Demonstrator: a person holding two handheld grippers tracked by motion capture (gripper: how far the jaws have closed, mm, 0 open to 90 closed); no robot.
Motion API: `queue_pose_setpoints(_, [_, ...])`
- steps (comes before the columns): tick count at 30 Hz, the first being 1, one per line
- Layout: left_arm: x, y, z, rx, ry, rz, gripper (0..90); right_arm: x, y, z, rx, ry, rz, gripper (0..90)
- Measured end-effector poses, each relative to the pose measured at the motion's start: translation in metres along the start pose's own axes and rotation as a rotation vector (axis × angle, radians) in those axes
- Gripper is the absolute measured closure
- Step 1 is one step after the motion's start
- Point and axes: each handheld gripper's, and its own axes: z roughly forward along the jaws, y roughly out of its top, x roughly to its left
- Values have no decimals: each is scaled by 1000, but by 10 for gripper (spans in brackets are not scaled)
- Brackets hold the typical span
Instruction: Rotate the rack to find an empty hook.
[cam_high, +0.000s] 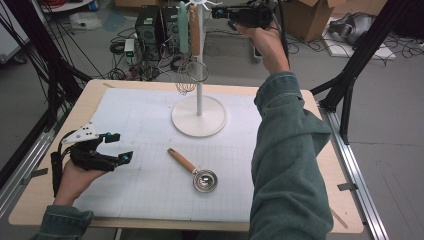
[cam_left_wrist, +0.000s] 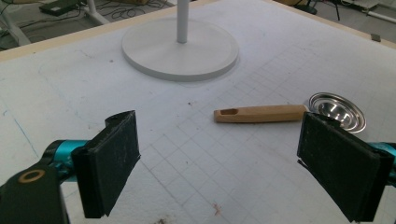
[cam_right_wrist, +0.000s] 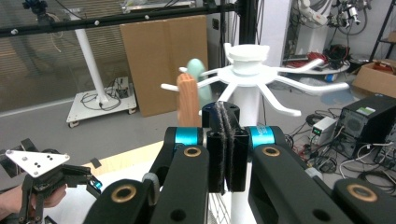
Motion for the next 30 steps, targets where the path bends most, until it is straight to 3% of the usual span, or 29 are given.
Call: queue_pose_setpoints(30, [-3, 4, -3, -10, -8, 14, 133, 35, 7, 26, 26, -24, -69, 898])
